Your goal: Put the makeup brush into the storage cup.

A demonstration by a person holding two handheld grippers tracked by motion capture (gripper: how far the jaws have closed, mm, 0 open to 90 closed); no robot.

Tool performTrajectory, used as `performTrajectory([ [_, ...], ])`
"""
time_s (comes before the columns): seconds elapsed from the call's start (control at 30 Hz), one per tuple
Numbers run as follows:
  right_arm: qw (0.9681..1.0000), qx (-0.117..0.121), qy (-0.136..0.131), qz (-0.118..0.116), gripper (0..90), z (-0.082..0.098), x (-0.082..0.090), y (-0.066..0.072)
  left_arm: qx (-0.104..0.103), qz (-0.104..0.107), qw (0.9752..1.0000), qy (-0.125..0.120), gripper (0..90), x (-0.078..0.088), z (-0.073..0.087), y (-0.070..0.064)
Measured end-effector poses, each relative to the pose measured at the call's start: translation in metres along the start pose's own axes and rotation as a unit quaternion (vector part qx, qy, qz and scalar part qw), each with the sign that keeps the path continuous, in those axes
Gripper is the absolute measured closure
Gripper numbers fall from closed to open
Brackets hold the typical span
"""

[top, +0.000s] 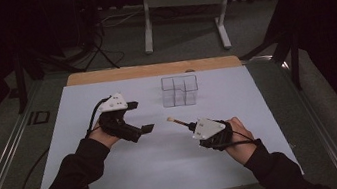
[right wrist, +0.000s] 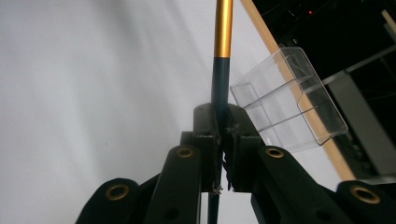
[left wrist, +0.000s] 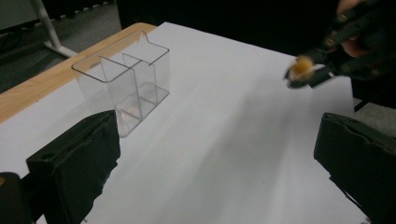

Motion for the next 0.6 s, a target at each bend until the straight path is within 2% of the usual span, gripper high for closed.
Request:
performTrajectory([
  [0.17,0.9979,-0.056,-0.026,-0.019,84.1,0.002,0.0,-0.012,0.007,-0.015,0.9998,-0.009,0.9,0.003,0.014,-0.004],
  [0.33,0.9918,-0.113,-0.047,-0.037,84.1,0.004,0.0,-0.024,0.008,-0.023,0.9995,-0.021,0.9,0.006,0.025,-0.011],
  [0.4,0.9907,-0.12,-0.052,-0.039,84.1,0.004,0.001,-0.025,0.012,-0.024,0.9994,-0.024,0.9,0.007,0.029,-0.013],
  [0.53,0.9846,-0.153,-0.071,-0.048,84.1,0.004,0.004,-0.031,0.021,-0.023,0.999,-0.03,0.9,0.007,0.039,-0.017],
  [0.6,0.9818,-0.164,-0.079,-0.052,84.1,0.003,0.006,-0.033,0.023,-0.029,0.9987,-0.035,0.9,0.007,0.045,-0.019],
])
Point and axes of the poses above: each handheld gripper's, and its own axes: x roughly backward along the jaws, z roughly out of its underside, y roughly to its left, the point moved 4 cm from there along -x, roughly forward along the jaws, and after that the axes turned 3 degrees about y, right-handed, at the moved point
